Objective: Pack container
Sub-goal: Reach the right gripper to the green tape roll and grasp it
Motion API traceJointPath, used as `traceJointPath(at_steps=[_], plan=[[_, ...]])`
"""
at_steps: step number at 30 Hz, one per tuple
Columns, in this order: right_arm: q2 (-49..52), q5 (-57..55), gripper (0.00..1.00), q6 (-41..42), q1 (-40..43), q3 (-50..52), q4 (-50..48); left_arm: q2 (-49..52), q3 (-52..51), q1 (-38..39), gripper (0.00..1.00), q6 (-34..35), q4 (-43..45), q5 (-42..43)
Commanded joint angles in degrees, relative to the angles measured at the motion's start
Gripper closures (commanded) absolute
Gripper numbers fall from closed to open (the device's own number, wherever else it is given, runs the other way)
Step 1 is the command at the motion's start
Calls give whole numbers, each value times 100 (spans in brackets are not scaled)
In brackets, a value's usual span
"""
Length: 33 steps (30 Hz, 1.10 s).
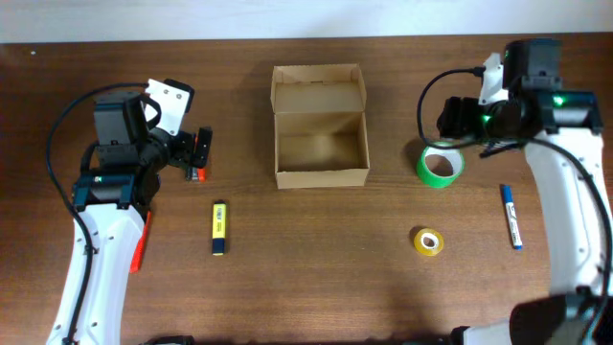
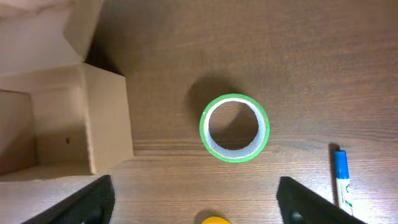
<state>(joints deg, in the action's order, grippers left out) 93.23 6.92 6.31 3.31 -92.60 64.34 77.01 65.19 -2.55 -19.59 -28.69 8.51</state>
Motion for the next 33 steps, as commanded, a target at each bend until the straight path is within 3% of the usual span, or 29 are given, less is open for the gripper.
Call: traceJointPath(at_steps=[1,8,18,26,28,32,33], plan=[[566,-92,20,-33,-44,-101,24,153,118,-24,0,-85,-166,-125],[1513,-706,20,-164,-525,-96,-157,197,118,-24,1,-83,-376,-389],[2260,-715,20,-179,-560,11,-356,197,118,-24,0,-85,-610,-387],[2459,-612,23,-138,-560,796,-800,197,118,-24,0,-85,-605,-391],[2459,-610,36,-136,-562,1045,-949,197,118,-24,0,-85,-605,-391],[2459,-612,74,-31,-560,1257,-1147,197,118,-24,1,-85,-608,-389],[2459,-612,78,-28,-560,1257,-1150,197,118,-24,0,-85,-608,-389]])
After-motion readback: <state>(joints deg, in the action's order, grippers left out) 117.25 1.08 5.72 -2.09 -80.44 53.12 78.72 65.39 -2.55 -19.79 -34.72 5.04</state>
